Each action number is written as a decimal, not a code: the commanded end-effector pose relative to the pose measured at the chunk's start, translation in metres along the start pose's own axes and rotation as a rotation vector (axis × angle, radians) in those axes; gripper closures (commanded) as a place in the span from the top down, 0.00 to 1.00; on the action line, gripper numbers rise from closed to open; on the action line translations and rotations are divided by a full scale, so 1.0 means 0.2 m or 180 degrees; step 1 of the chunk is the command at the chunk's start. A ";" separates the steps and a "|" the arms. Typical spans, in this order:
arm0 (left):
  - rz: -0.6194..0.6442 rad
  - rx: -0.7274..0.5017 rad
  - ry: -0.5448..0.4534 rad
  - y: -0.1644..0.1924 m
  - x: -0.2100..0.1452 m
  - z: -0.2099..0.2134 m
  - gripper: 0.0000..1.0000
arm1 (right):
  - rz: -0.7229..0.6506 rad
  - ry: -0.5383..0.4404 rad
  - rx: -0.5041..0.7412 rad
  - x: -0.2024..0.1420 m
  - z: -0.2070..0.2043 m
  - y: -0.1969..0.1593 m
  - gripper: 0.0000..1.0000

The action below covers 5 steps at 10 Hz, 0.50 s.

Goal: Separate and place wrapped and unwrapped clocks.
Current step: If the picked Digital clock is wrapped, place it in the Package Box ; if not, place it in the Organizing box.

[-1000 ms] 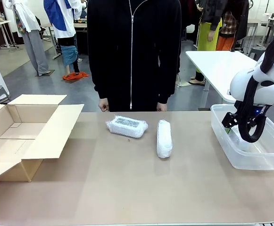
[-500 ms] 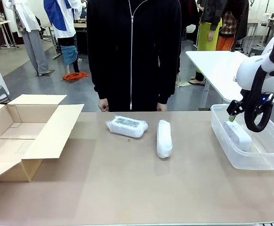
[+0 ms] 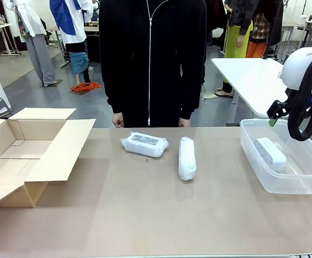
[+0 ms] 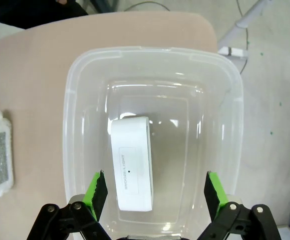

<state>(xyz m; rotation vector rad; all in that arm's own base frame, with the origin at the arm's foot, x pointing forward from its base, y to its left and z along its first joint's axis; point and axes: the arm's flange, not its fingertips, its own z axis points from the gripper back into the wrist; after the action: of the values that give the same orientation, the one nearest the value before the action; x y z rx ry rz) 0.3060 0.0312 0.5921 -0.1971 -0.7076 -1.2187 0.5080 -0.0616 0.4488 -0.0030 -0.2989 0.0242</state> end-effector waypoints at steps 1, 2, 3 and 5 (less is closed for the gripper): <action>-0.0040 -0.0037 -0.0044 0.00 -0.01 0.00 1.00 | -0.0062 0.0000 -0.0043 -0.04 0.01 0.03 1.00; -0.0040 -0.0037 -0.0044 0.00 -0.01 0.00 1.00 | -0.0047 0.0018 -0.0038 -0.04 0.01 0.05 1.00; -0.0040 -0.0037 -0.0044 0.00 -0.01 0.00 1.00 | -0.0027 0.0052 -0.0068 -0.03 0.01 0.07 1.00; -0.0040 -0.0037 -0.0044 0.00 -0.01 0.00 1.00 | 0.0012 -0.0028 0.0003 -0.01 0.03 0.01 1.00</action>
<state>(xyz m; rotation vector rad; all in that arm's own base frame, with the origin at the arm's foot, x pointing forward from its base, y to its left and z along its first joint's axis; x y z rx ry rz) 0.3060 0.0312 0.5921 -0.1971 -0.7076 -1.2188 0.5037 -0.0565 0.4527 -0.0016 -0.3040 0.0325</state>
